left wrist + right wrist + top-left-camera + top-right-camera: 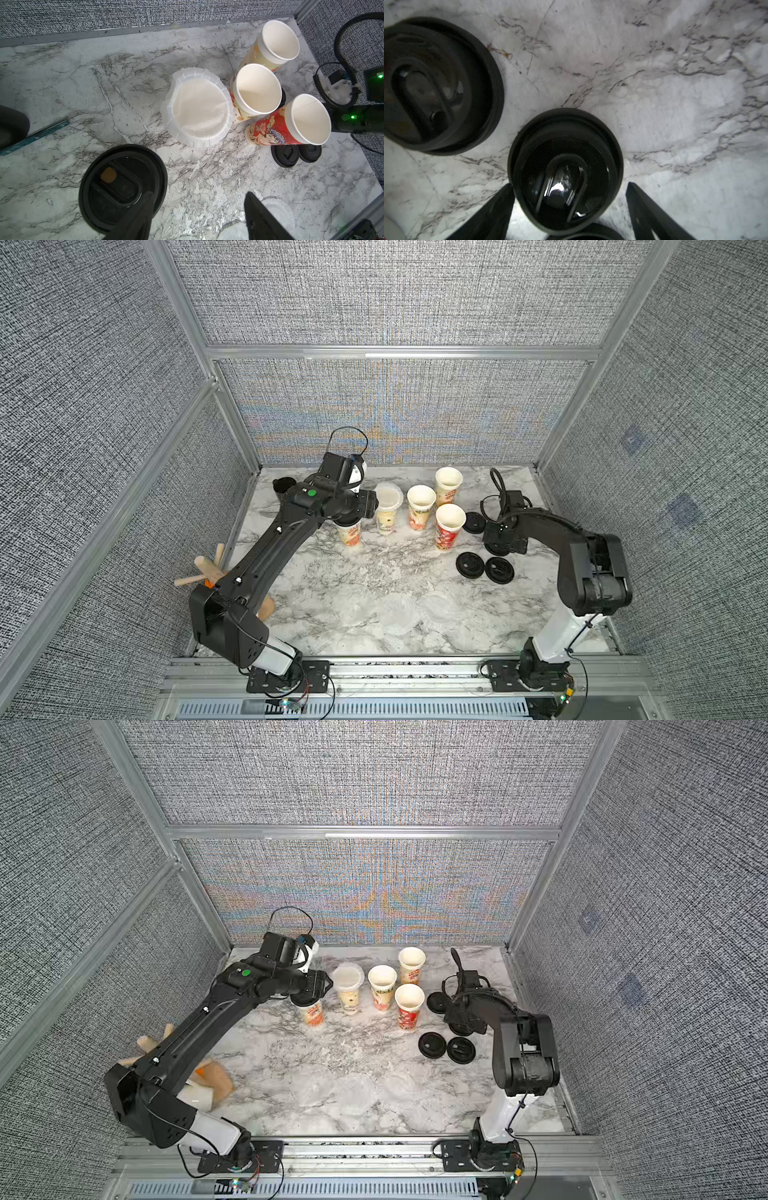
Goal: Put the leak-proof paper on the milk tea cups
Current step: Pick up the cup lid from the center of the board.
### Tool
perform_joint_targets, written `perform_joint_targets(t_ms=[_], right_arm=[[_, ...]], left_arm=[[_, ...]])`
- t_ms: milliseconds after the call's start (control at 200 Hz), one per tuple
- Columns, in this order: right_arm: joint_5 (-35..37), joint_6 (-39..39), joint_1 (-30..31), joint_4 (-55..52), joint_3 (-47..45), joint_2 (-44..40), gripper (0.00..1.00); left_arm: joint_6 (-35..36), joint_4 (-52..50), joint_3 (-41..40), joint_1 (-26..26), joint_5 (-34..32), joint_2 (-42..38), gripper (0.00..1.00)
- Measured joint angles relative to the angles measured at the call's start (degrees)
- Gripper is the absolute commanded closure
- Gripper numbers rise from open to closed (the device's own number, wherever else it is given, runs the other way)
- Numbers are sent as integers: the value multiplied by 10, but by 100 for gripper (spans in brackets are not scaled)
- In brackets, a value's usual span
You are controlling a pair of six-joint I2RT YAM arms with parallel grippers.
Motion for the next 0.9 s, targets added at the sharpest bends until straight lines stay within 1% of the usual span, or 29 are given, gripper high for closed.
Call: perform_joint_targets(t_ms=[340, 495, 601, 676, 771, 896], right_arm=[[-1, -11, -5, 11, 10, 18, 19], [-8, -14, -6, 21, 9, 21, 26], [-11, -16, -6, 22, 5, 14, 28], [-12, -19, -6, 14, 4, -6, 30], [-8, -24, -3, -7, 13, -53, 30], [10, -36, 23, -56, 65, -125, 30]], left_arm=[[-4, 2, 5, -3, 0, 0, 29], [-3, 2, 10, -4, 0, 1, 29], [-3, 2, 11, -4, -1, 1, 30], [-3, 2, 12, -4, -1, 1, 30], [-3, 2, 16, -4, -3, 4, 30], [-3, -4, 29, -4, -7, 13, 31]])
